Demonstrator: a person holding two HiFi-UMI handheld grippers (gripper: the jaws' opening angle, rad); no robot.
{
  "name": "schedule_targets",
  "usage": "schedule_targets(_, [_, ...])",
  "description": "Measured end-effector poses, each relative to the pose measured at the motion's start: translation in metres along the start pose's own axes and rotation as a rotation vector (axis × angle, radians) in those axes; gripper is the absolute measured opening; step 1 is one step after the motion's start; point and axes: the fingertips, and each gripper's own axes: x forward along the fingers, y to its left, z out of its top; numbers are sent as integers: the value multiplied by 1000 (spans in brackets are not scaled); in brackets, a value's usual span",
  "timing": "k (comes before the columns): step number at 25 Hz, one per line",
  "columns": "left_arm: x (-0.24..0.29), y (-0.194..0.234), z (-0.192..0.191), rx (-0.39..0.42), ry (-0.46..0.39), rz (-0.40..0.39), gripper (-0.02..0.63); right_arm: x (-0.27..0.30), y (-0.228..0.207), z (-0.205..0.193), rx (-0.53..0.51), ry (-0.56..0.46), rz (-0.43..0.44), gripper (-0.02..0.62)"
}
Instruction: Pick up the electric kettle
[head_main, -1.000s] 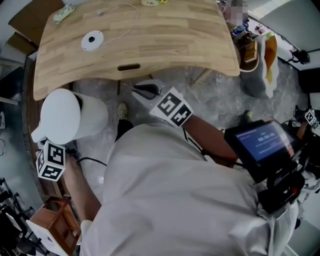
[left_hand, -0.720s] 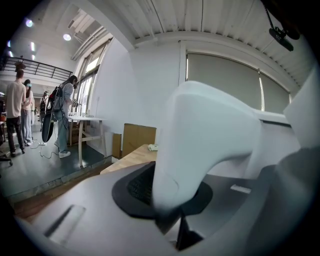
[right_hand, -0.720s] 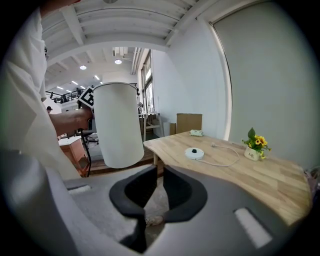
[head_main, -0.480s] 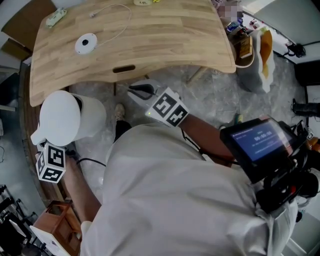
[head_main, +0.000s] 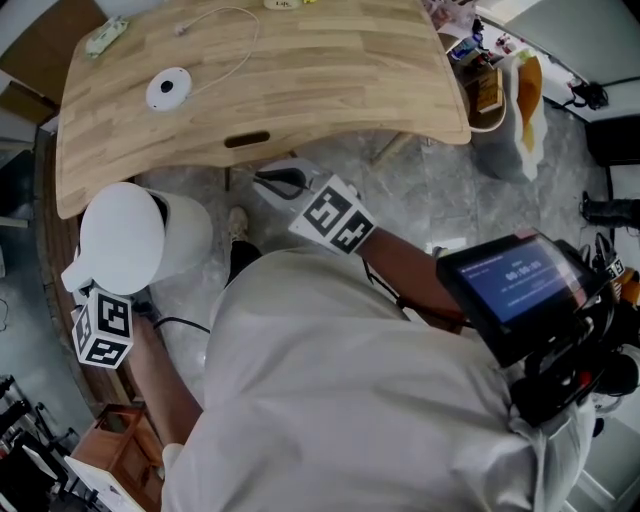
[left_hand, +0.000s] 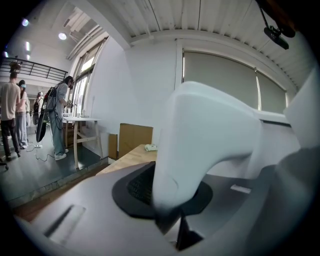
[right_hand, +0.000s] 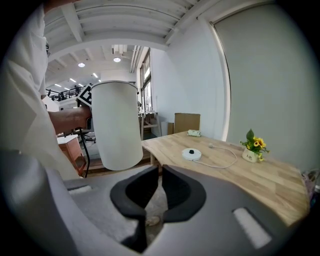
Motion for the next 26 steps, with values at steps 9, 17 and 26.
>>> schedule_targets(9, [36,7,3,0,23,-14,60,25,-16,4,1,20,-12,23])
schedule_targets(17, [50,4,13,2,11,-44,60,23,-21,7,5,18,-42,21])
schedule_targets(26, [77,8,33,1,-7,-63,60,26,-34,15,7,22,-77,18])
